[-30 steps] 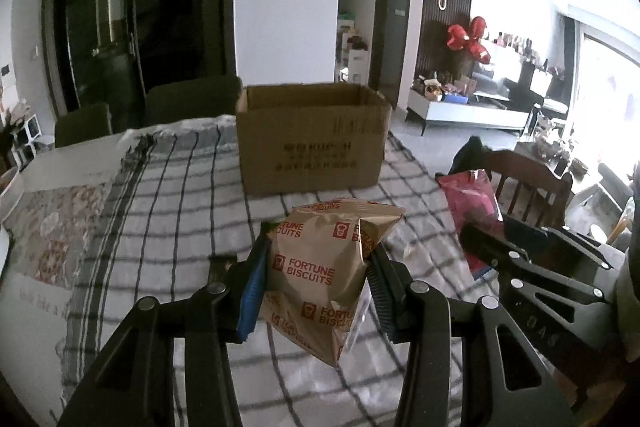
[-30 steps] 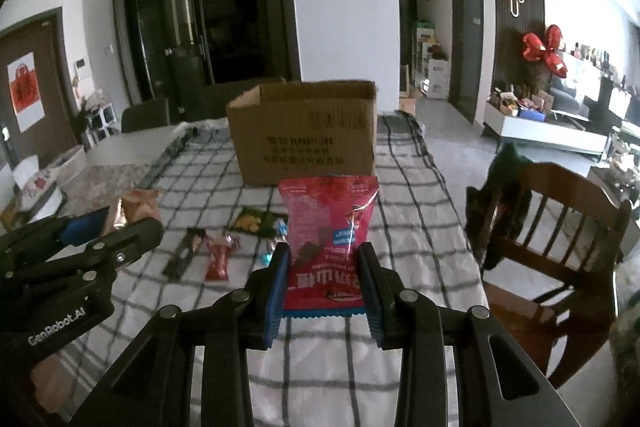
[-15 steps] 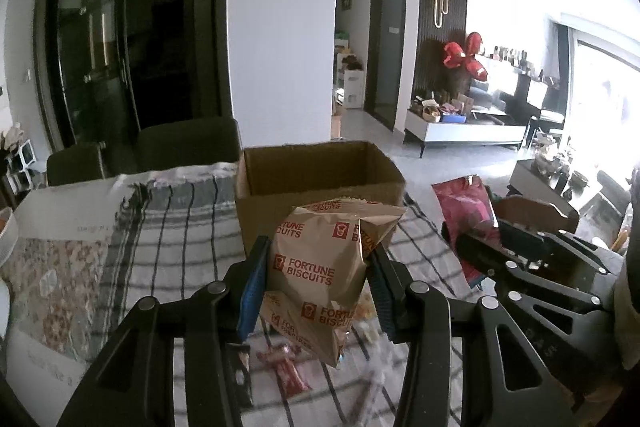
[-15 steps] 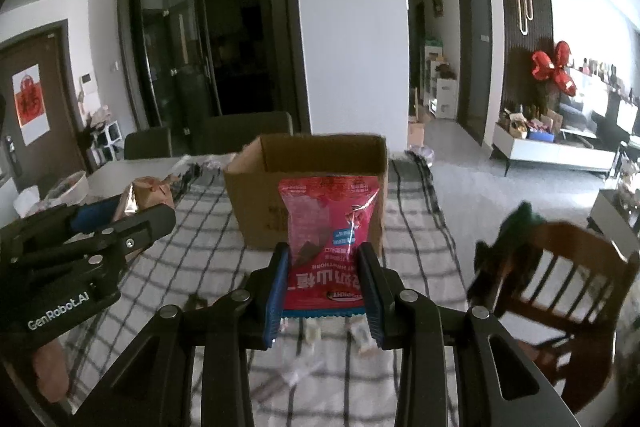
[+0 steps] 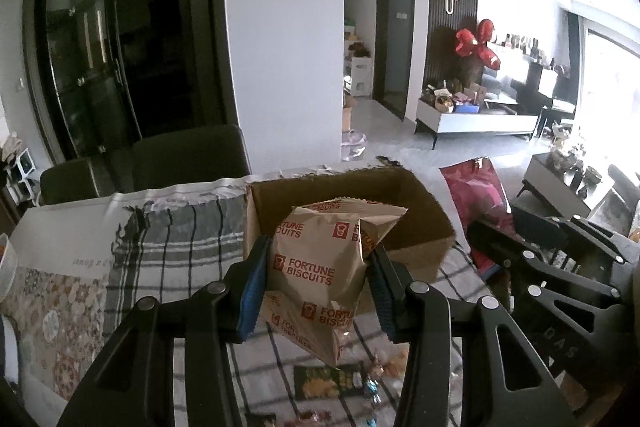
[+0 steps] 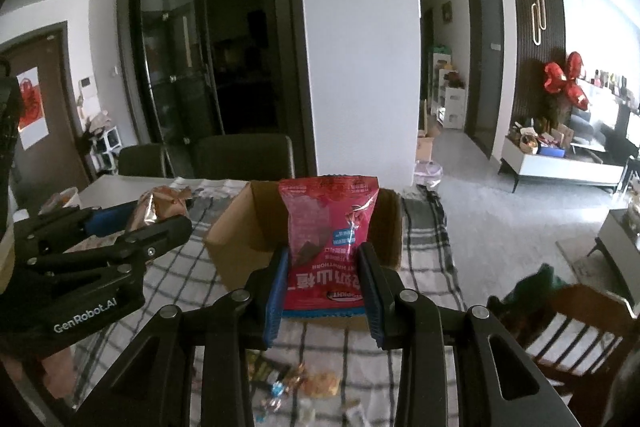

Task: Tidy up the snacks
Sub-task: 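Lift both bags and carry them over the cardboard box, then open both tools to drop the bags into the box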

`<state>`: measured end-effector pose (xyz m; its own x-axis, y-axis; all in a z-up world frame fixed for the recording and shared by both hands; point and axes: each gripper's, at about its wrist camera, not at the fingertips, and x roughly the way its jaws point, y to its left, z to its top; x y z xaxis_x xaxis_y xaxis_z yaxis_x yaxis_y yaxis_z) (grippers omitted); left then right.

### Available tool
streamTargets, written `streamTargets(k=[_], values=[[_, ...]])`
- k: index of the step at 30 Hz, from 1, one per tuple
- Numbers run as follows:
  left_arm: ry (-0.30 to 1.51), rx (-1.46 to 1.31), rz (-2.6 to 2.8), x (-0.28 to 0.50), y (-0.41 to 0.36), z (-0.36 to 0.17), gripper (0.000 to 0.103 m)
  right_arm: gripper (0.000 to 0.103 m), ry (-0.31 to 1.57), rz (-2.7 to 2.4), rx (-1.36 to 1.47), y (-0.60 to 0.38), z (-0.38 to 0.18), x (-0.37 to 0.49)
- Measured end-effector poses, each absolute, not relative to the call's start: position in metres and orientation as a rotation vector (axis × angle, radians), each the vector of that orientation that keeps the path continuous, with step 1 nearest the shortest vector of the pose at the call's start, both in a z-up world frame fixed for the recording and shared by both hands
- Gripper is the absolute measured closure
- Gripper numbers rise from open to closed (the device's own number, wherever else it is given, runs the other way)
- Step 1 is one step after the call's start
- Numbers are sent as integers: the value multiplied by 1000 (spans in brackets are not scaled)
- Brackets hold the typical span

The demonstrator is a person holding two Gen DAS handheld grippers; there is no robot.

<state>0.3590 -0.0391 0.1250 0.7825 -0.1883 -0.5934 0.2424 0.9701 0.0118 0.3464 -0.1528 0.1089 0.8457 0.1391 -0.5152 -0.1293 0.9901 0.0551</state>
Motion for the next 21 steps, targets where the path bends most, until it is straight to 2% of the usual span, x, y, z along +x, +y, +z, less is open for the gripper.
streamTargets(k=[17, 21], values=[[742, 139, -225, 470, -62, 91, 56, 68, 655, 159, -1, -165, 81, 453], [780, 131, -230, 488, -63, 82, 53, 68, 689, 165, 17, -168, 72, 473]])
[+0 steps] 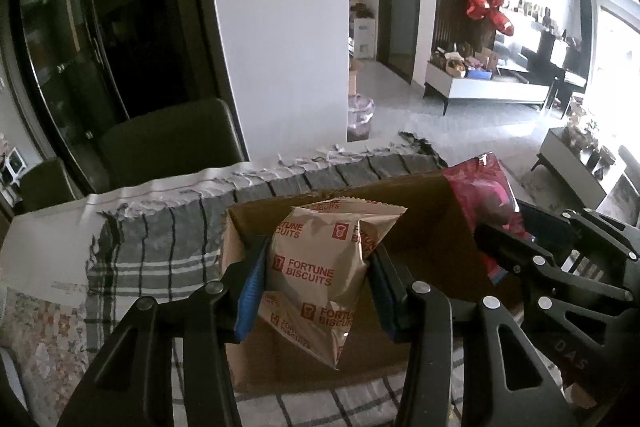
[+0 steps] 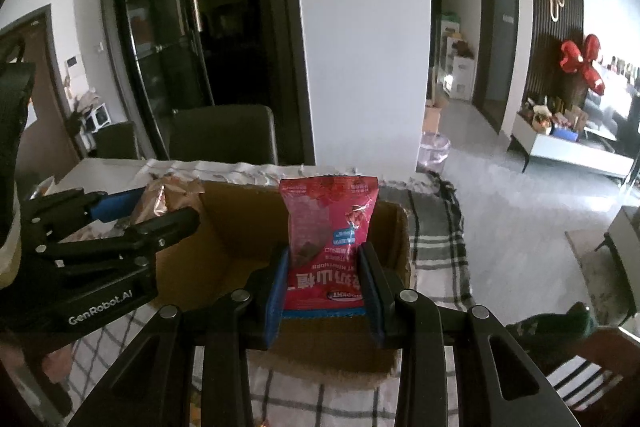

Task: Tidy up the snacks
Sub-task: 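Open both tools to drop the bags into the box, then move both tools back toward the remaining snacks on the table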

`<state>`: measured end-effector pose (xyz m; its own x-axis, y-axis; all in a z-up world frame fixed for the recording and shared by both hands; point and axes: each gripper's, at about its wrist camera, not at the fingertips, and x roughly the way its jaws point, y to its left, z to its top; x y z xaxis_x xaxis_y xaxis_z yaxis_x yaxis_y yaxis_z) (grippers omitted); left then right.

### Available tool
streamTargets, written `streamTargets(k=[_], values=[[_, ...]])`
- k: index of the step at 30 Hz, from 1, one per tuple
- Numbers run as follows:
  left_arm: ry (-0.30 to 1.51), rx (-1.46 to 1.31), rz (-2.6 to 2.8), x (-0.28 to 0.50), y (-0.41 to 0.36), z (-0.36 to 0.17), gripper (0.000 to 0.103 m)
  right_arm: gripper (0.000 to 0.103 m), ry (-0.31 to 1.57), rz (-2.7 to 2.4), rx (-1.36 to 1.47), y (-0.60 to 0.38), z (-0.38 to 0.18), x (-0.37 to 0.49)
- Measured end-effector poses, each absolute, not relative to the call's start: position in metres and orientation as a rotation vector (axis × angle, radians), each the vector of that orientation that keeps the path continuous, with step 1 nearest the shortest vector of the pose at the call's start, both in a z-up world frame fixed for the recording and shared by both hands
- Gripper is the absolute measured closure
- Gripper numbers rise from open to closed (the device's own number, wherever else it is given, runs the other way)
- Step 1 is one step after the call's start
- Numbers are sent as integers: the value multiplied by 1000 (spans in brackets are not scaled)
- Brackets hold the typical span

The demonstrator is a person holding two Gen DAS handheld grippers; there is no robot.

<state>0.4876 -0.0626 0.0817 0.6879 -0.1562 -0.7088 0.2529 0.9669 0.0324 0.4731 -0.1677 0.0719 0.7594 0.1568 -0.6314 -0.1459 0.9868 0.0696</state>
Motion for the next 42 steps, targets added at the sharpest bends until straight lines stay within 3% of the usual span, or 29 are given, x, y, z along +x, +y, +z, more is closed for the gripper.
streamTargets(k=[4, 7, 13, 29, 42], values=[[791, 125, -204, 498, -60, 80, 31, 66, 715, 167, 18, -169, 68, 488], [784, 125, -180, 498, -56, 81, 27, 43, 719, 144, 18, -170, 69, 492], [731, 159, -165, 474, -53, 91, 19, 43, 689, 103, 16, -175, 74, 475], [555, 252, -150, 357, -35, 124, 16, 43, 570, 141, 0, -162, 101, 381], [529, 281, -101, 280, 3, 106, 16, 43, 570, 182, 23, -124, 80, 316]])
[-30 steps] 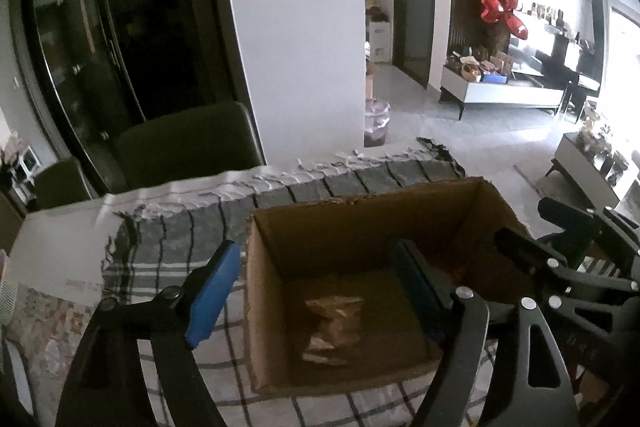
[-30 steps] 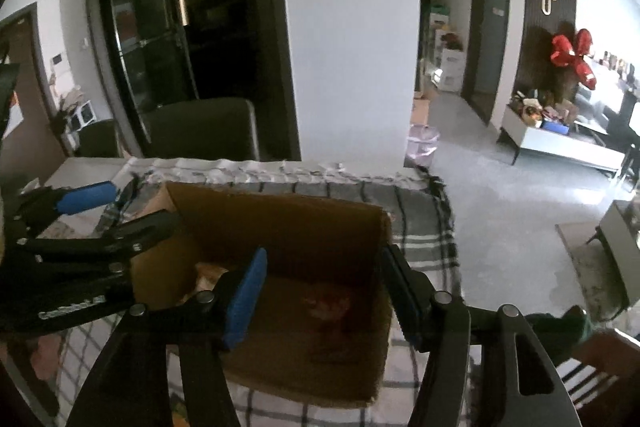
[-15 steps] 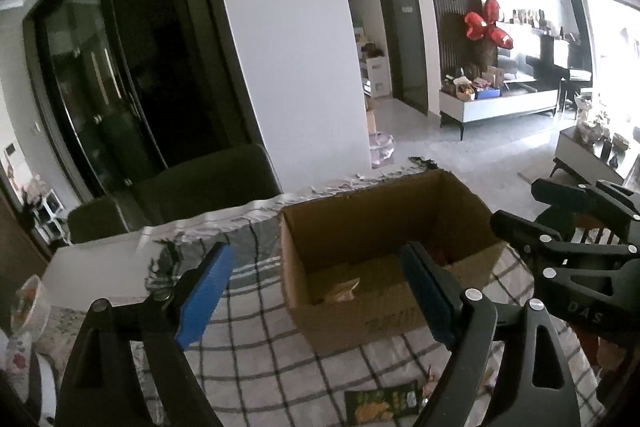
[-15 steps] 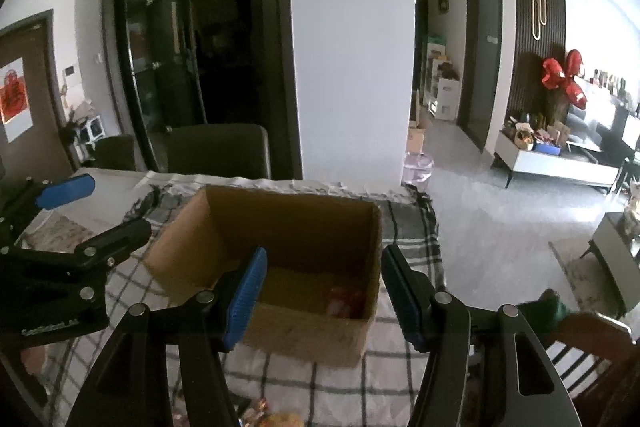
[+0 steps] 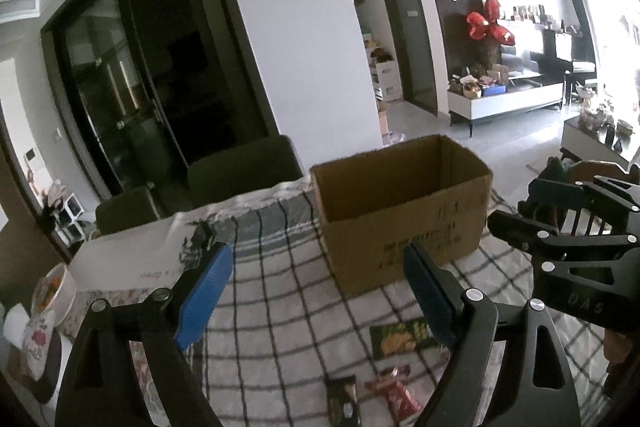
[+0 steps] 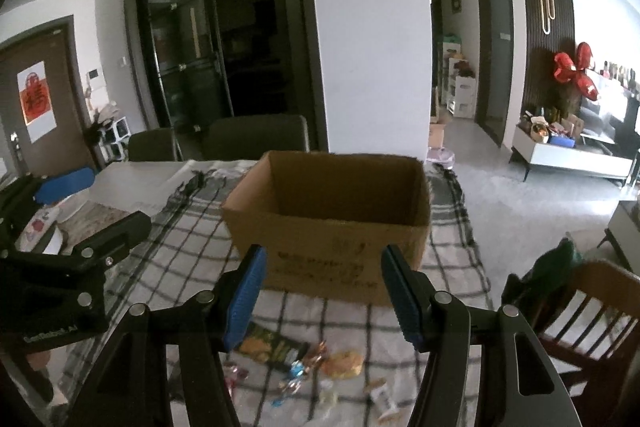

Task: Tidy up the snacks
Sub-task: 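Move both tools back toward the remaining snacks on the table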

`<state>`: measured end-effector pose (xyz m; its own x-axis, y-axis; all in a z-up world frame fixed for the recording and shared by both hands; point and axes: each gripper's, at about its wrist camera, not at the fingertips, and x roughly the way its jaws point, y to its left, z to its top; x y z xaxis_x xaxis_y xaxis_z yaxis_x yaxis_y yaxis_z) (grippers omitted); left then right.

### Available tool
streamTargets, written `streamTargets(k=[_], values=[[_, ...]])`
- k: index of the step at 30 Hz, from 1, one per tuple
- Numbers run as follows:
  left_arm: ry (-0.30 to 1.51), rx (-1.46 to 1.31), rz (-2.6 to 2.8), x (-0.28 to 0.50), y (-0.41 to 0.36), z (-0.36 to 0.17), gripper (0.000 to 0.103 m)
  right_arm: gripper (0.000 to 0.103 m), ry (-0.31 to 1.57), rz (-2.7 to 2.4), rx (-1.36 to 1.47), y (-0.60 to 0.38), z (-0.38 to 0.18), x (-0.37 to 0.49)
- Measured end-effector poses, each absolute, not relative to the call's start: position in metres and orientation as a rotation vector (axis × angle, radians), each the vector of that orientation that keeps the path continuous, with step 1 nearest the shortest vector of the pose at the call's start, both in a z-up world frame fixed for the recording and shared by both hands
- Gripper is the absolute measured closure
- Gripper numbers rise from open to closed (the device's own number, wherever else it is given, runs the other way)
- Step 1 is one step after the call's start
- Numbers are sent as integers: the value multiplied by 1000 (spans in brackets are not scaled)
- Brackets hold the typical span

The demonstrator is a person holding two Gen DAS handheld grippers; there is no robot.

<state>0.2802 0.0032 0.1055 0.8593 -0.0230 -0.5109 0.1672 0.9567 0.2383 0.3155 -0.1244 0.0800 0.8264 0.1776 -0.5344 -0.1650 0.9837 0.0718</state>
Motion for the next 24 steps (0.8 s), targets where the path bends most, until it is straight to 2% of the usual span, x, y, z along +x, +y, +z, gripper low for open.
streamTargets(k=[17, 24], values=[[625, 254, -88, 218, 51, 47, 17, 43, 649, 279, -20, -71, 28, 260], [707, 227, -135, 218, 59, 11, 28, 44, 727, 315, -29, -55, -3, 254]])
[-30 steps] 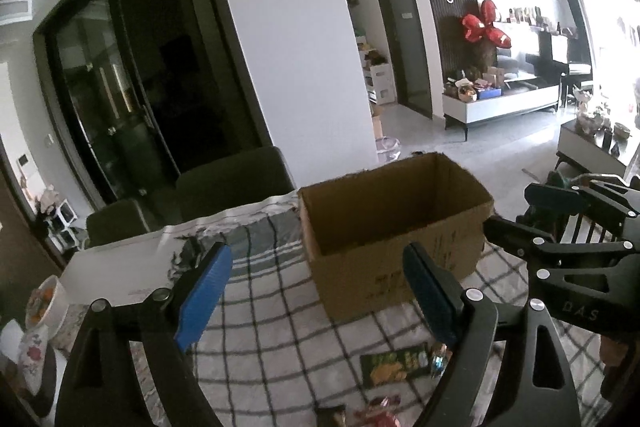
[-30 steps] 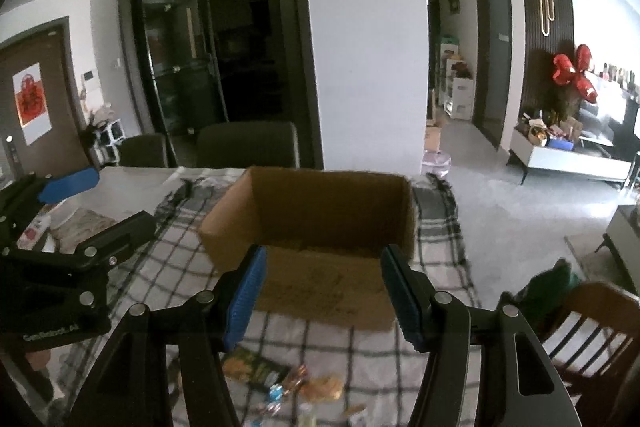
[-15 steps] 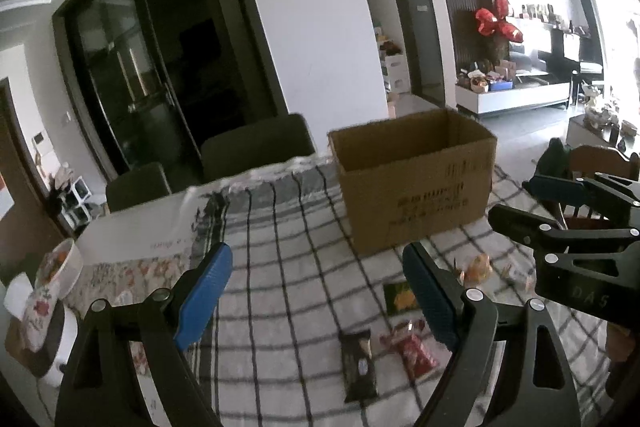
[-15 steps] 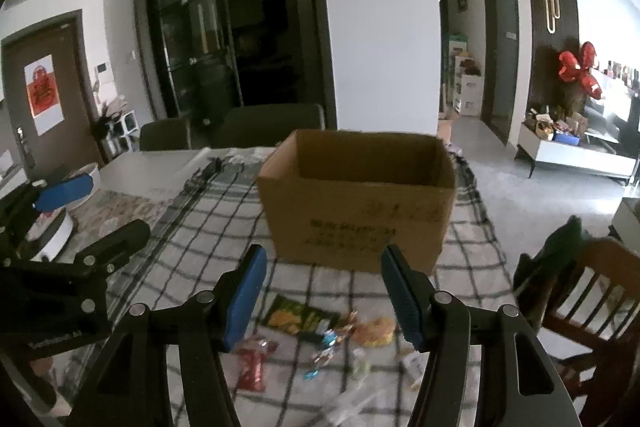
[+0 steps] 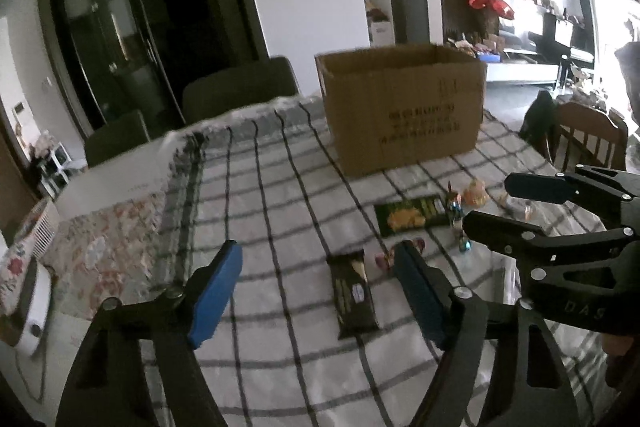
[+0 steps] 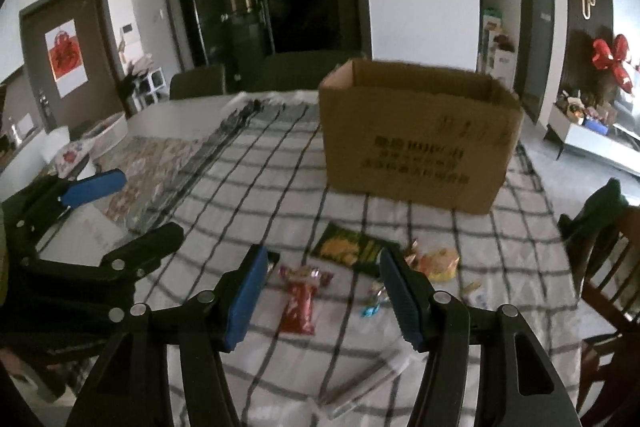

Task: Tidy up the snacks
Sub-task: 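Move both tools back toward the remaining snacks on the table, then grasp the black Cheese Cracker bar with the left tool while the right tool grasps the red wrapped bar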

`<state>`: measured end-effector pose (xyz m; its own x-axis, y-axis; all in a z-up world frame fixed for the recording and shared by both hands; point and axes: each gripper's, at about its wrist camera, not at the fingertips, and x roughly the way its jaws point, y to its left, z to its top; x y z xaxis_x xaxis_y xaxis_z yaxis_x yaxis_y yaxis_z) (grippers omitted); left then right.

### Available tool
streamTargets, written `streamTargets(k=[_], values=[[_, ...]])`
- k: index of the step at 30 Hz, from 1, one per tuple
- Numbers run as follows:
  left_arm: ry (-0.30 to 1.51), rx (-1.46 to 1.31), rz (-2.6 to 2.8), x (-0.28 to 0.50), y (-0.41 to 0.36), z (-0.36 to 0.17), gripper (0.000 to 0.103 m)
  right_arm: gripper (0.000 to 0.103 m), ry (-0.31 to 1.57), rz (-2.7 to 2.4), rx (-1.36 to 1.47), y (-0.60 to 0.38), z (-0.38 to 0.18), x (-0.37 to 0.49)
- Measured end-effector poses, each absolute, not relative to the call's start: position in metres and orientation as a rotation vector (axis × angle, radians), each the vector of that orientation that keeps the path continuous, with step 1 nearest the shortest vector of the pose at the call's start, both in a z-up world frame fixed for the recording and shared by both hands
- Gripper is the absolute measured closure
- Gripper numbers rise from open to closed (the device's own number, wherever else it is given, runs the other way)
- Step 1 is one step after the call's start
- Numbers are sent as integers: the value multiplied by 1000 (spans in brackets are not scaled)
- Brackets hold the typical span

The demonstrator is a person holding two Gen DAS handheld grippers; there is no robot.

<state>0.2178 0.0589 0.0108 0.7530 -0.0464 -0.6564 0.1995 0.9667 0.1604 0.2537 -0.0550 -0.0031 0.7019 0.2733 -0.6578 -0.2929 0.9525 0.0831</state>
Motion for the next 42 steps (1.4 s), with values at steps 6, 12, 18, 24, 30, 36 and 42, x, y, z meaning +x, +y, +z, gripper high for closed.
streamTargets(k=[6, 12, 18, 24, 30, 36, 42], values=[[798, 186, -180, 227, 64, -24, 39, 52, 801, 342, -27, -46, -28, 261], [847, 186, -218, 234, 63, -51, 47, 60, 888, 367, -18, -39, -57, 270], [884, 170, -241, 244, 62, -69, 52, 66, 939, 389, 0, -33, -74, 278], [913, 138, -264, 254, 61, -77, 58, 72, 960, 403, -1, -27, -83, 286], [955, 101, -275, 265, 61, -88, 58, 77, 982, 411, 19, -26, -90, 294], [993, 81, -261, 274, 61, -98, 60, 77, 1001, 410, 30, -26, -97, 299], [1002, 62, -238, 279, 61, -100, 62, 80, 1006, 409, 44, -25, -100, 303]])
